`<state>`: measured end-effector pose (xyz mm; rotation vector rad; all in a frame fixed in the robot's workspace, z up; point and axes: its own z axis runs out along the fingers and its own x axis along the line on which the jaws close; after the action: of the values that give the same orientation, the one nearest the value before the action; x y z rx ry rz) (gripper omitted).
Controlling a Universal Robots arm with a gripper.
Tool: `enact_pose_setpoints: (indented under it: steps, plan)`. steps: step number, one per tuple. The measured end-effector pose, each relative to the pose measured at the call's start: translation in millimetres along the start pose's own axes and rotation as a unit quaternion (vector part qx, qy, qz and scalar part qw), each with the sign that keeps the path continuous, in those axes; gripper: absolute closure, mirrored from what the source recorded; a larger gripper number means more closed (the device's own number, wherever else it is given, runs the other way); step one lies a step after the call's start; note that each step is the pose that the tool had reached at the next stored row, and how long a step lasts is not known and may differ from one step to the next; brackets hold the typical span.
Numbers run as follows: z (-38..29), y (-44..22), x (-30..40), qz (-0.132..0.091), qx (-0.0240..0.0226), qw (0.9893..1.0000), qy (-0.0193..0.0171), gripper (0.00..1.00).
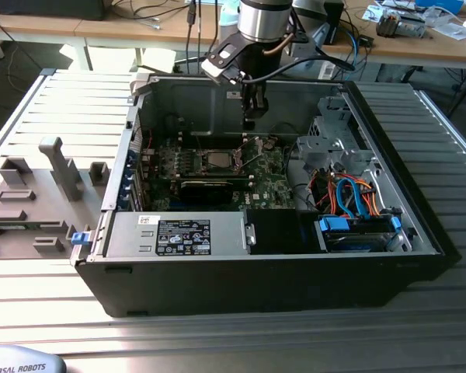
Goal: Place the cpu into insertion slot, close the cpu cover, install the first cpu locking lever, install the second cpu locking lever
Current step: 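Close the cpu cover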
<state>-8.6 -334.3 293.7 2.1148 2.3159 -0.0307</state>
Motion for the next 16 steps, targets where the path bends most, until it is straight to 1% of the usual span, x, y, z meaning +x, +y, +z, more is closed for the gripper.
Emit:
enact_pose_setpoints:
  steps: [12,16]
  plan:
    - [-0.1,10.8,-1.0,0.000,0.0000,1.0000,0.0000,0.89]
    - [-0.1,12.9,-1.1,0.000,0.0000,1.0000,0.0000,0.89]
